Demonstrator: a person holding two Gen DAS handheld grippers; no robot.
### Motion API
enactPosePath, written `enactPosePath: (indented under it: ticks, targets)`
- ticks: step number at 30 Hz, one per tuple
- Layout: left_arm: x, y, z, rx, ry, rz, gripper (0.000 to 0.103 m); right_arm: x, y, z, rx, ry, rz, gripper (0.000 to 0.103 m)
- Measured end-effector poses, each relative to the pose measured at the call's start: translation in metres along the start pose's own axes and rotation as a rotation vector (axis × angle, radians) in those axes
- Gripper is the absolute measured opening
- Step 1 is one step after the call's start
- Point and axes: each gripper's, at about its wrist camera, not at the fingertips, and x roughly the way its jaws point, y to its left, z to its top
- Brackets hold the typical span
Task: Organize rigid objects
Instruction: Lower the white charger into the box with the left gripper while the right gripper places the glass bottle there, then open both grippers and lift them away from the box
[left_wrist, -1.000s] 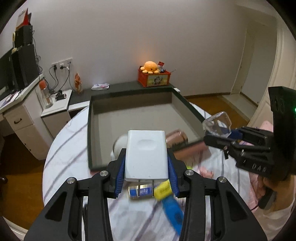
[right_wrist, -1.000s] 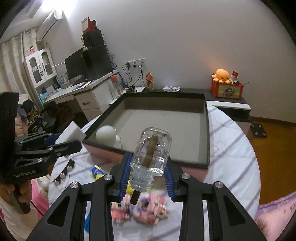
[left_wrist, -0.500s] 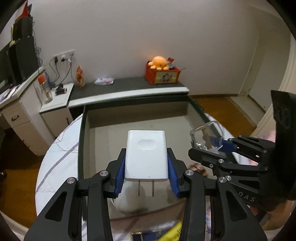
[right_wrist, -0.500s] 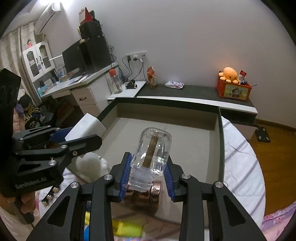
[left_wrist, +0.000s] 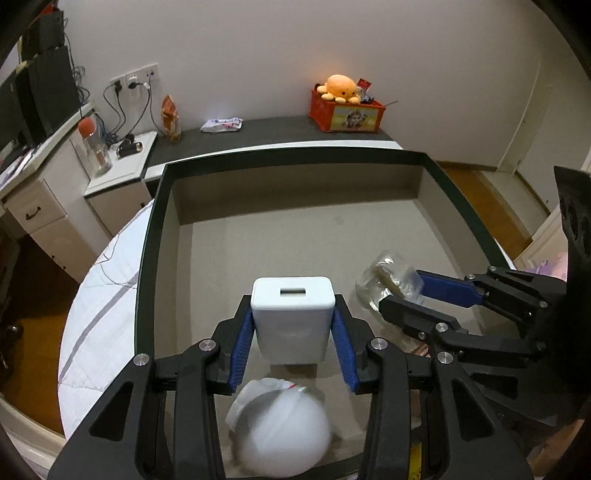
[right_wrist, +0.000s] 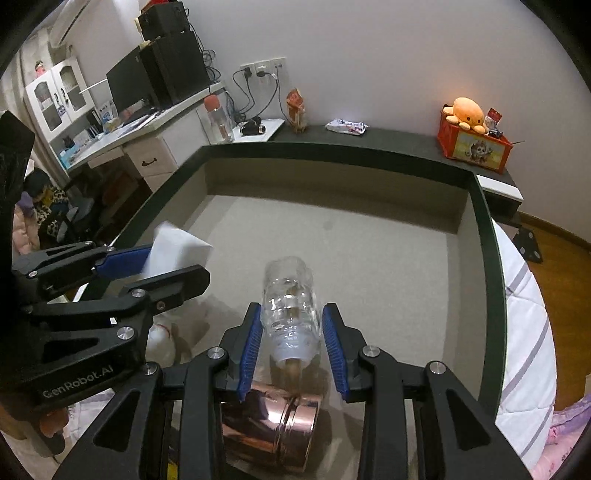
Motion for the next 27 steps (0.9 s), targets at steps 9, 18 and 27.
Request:
enactPosePath:
  ticks: [9,18,27]
  targets:
    - [-0.054,0.011,-0.008,-0.043,-0.145,0.099,0.098,-0.035,-0.002,-0.003,0.042,-0.102,-0.065,0.077]
    - [-0.136,0.020,-0.043,-0.111,-0.350,0.199,0.103,-0.106,0.026,-0.021,-0.003,-0.308,-0.129,0.085]
    - [-0.194,0.025,-0.095,-0.165,-0.487,0.218,0.103,-0.166,0.050,-0.062,-0.032,-0.466,-0.180,0.103]
